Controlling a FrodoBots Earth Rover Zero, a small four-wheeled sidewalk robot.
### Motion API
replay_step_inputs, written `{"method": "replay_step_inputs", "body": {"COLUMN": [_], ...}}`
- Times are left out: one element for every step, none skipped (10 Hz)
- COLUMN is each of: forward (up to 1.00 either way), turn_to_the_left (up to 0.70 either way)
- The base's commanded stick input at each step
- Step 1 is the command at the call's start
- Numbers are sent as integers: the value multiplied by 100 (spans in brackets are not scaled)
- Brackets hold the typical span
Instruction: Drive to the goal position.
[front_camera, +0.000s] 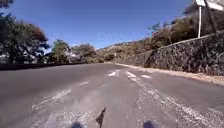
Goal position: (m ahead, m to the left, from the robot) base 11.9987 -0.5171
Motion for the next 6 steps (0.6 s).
{"method": "replay_step_inputs", "body": {"forward": [70, 70, 70, 70, 70, 70], "turn_to_the_left": [0, 0, 0, 0, 0, 0]}}
